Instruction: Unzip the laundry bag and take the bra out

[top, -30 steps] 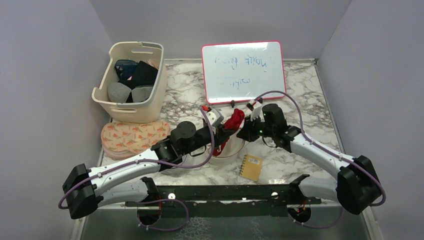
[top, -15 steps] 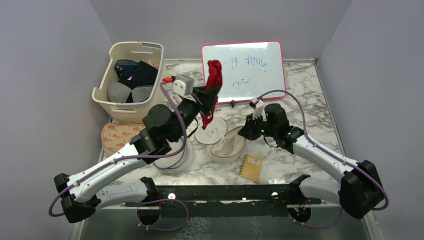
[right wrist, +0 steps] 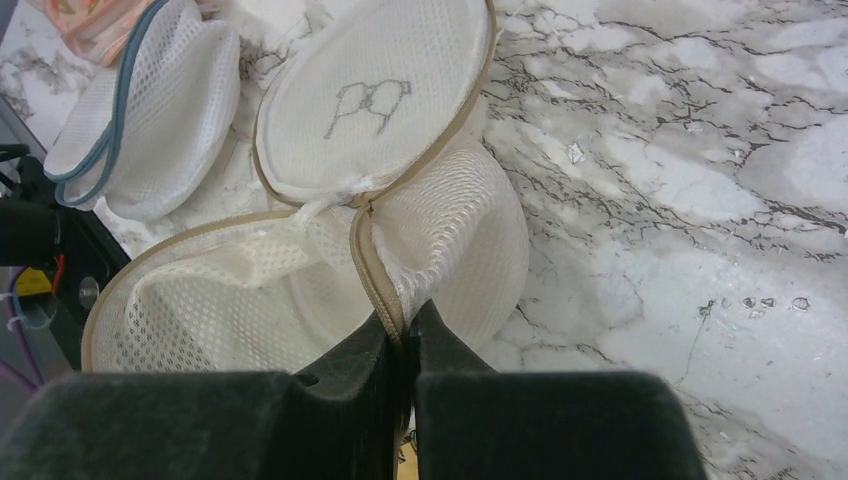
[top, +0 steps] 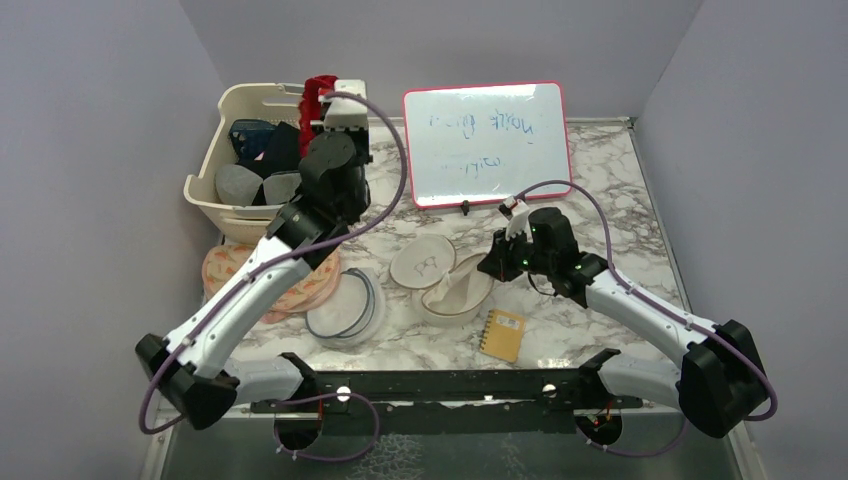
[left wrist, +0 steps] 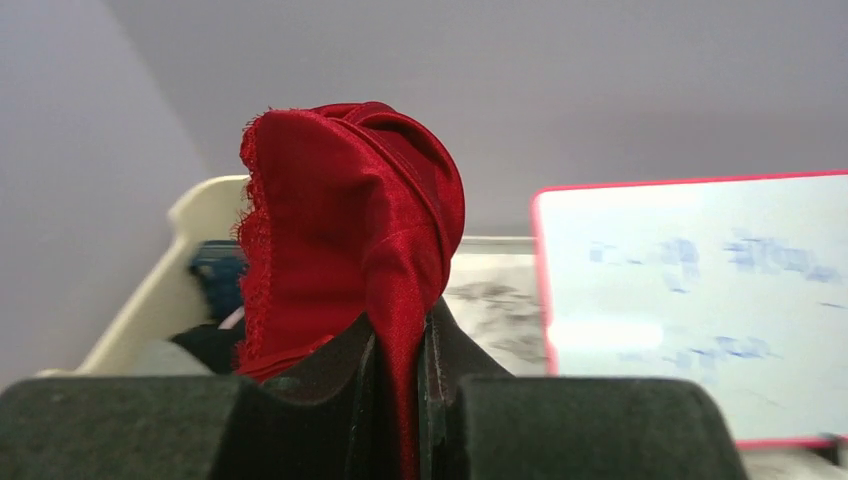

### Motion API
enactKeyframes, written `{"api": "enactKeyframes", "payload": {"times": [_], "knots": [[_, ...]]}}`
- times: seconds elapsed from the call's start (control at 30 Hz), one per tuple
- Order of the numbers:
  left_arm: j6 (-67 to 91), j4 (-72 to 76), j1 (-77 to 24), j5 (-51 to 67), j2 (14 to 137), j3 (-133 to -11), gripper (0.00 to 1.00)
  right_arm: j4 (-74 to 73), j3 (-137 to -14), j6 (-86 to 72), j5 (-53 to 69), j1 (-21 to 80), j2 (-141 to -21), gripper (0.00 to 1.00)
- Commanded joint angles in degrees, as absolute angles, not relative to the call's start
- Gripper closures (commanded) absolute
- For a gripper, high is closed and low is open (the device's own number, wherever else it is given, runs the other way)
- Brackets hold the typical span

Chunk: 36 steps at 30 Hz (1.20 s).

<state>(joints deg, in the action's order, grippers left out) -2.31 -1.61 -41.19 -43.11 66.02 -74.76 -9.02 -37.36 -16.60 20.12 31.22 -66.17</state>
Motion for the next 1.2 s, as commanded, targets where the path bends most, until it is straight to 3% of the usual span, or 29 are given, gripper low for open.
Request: {"api": "enactKeyframes", "payload": {"times": [0.0, 0.23, 0.63, 0.97, 1.07, 1.17], "knots": [[-12.3, -2.4, -31.9, -51.5, 74.5, -81.4, 1.00, -8.4, -37.5, -16.0, 19.1, 31.5, -66.3, 0.96], [-10.0, 2.9, -17.0, -44.5, 86.7, -85.7, 1.00, -9.0, -37.9, -15.6, 18.4, 31.5, -66.8, 0.96], [-20.6, 9.8, -9.4, -51.1, 100.6, -94.8, 1.00, -8.5, -38.9, -15.3, 18.8, 31.6, -69.6, 0.96], [-19.7, 13.3, -8.6, -47.6, 102.0, -83.0, 1.00, -9.1, -40.2, -15.3, 19.5, 31.6, -71.3, 0.96], [-20.2, 11.7, -8.6, -48.6, 103.2, -83.3, 0.86, -9.7, -40.4, -15.2, 19.2, 31.6, -70.6, 0.96], [-19.5, 9.9, -8.6, -49.5, 103.3, -84.3, 0.59, -11.1, -41.3, -14.8, 18.4, 31.5, -70.0, 0.96]]}}
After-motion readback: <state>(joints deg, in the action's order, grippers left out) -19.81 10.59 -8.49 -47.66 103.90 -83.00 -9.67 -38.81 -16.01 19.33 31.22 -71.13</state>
